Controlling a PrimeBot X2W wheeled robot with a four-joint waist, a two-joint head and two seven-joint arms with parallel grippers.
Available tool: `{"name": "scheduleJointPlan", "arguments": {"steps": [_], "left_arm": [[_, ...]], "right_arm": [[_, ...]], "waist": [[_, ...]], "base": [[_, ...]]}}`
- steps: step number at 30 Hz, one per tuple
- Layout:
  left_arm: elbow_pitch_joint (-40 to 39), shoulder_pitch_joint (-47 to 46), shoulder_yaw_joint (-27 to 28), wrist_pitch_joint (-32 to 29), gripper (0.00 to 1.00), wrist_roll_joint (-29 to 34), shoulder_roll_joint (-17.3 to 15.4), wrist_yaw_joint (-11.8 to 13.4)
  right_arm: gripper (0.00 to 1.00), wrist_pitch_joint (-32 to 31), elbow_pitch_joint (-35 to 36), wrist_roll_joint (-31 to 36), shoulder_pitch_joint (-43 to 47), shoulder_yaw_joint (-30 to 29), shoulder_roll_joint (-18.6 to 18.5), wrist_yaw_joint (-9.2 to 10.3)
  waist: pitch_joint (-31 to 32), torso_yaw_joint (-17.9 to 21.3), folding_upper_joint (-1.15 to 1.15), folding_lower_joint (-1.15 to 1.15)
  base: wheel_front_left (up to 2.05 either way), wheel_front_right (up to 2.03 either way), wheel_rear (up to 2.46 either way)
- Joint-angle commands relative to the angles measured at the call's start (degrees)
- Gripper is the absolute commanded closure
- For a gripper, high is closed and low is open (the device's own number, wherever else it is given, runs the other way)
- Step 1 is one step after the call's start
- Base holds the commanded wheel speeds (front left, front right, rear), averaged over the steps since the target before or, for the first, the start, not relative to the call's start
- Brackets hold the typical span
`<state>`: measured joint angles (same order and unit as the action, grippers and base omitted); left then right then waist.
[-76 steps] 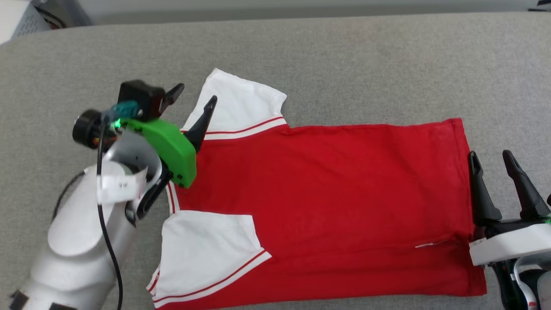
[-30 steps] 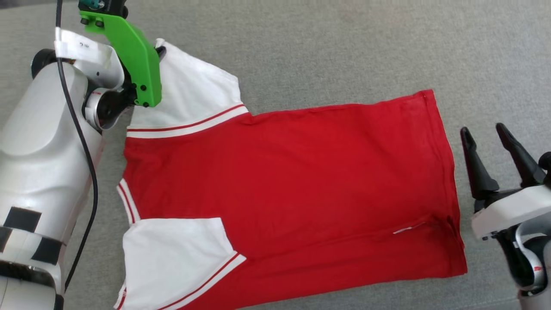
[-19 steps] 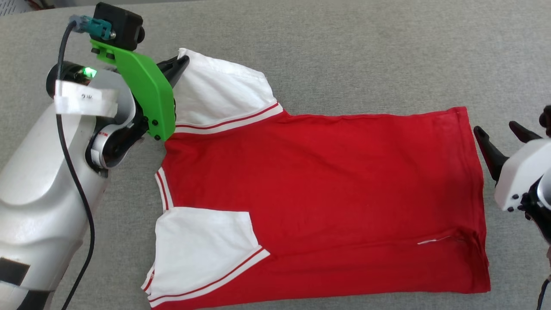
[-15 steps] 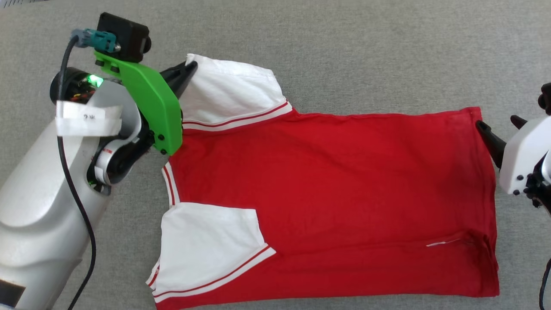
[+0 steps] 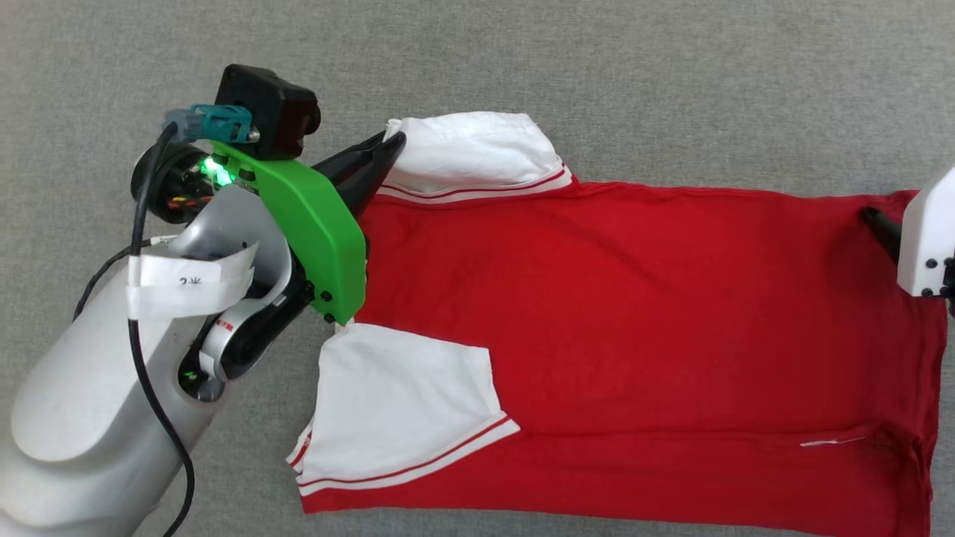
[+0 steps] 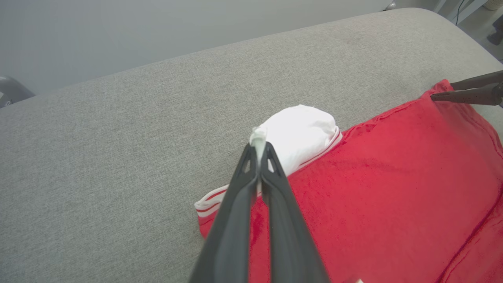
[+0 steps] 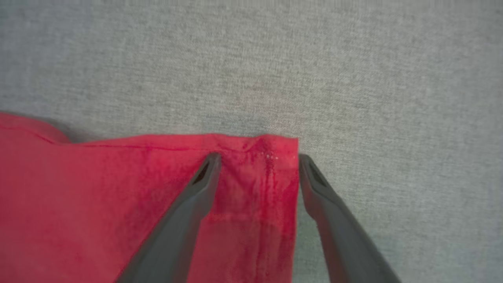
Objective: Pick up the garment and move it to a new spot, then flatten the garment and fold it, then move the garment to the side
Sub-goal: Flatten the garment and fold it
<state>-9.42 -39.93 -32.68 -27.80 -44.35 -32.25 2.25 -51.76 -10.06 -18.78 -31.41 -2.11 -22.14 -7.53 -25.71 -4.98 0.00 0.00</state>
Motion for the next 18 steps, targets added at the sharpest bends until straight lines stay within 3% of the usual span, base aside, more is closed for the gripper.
{"name": "scheduleJointPlan", "arguments": {"steps": [1,5,6,7,8,18], "left_arm": [[-0.5,0.79,-0.03,-0.1,1.0,0.27,0.35,0.18],[-0.52,1.03,-0.19,0.2,1.0,0.28,0.42,0.19],[-0.38,1.11,-0.17,0.3,1.0,0.25,0.42,0.21],[-0.19,1.23,-0.15,0.47,1.0,0.17,0.46,0.21],[0.09,1.38,-0.18,0.66,1.0,0.08,0.51,0.14],[6.1,4.66,1.02,4.77,1.0,-1.08,1.01,0.49]], "right_arm": [[0.0,-0.18,-1.03,0.38,-0.99,0.64,-0.44,0.04],[0.0,-0.57,-3.48,-0.19,-0.83,1.71,-0.57,0.04],[0.14,-0.97,-4.06,-0.3,-0.62,1.99,-0.59,0.04],[0.96,-1.24,-4.59,-0.58,-0.4,2.42,-0.7,0.04],[1.0,-1.45,-5.11,-0.95,-0.14,2.65,-0.79,0.04],[1.0,6.9,-5.31,-4.37,1.19,2.45,-1.2,0.04]], "waist": [[-1.11,-1.37,0.0,0.0],[-1.41,-1.89,0.0,0.0],[-1.39,-1.93,0.0,0.0],[-1.3,-1.99,0.0,0.0],[-1.05,-2.07,0.0,0.0],[5.77,-1.06,0.0,0.0]], "base": [[0.0,0.0,0.0],[0.0,0.0,0.0],[0.0,0.0,0.0],[0.0,0.0,0.0],[0.0,0.0,0.0],[0.0,0.0,0.0]]}}
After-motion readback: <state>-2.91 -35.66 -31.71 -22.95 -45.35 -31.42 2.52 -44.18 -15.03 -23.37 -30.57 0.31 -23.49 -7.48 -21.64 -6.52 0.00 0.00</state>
